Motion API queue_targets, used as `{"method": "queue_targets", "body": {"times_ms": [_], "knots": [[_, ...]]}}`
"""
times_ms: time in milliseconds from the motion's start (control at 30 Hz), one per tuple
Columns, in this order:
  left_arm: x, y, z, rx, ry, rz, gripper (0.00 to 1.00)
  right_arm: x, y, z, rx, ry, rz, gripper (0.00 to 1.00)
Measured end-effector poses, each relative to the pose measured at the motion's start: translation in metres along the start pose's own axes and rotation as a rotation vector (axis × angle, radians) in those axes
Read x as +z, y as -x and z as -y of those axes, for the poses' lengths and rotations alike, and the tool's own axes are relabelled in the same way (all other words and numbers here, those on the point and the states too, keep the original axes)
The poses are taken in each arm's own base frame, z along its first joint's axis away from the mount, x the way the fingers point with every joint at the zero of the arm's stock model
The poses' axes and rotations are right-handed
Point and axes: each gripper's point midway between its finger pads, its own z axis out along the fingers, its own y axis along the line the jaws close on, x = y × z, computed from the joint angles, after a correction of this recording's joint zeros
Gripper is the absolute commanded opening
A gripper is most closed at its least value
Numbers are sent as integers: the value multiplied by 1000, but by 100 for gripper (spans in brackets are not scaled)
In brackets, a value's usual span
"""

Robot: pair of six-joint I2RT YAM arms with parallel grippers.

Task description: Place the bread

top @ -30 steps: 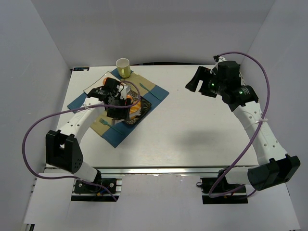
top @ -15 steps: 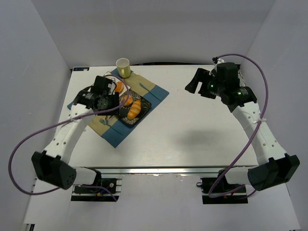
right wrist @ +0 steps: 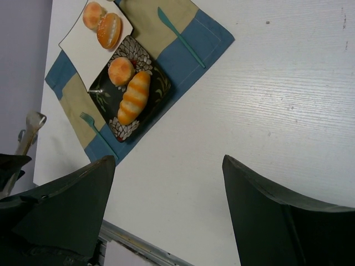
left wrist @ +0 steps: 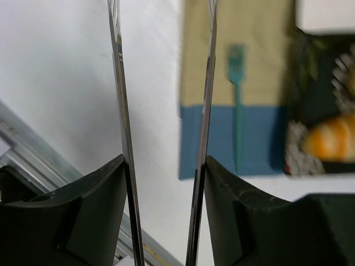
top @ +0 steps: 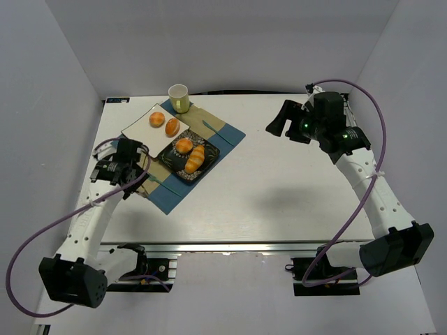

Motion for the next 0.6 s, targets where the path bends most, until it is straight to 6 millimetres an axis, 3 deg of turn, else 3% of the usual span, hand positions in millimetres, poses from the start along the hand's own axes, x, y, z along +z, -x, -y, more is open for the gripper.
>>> {"method": "queue_targets", "body": {"times_ms": [100,233,600], "knots": [[24,5,-36,-125,114,-6,63,0,0,-1,0,5,-1,85],[48,-1,-67,-231,175,-26,63,4,-6,3,2,2,-11,85],[83,-37,-67,-153,124,-99,68,5,-8,4,2,0,-15,85]]}}
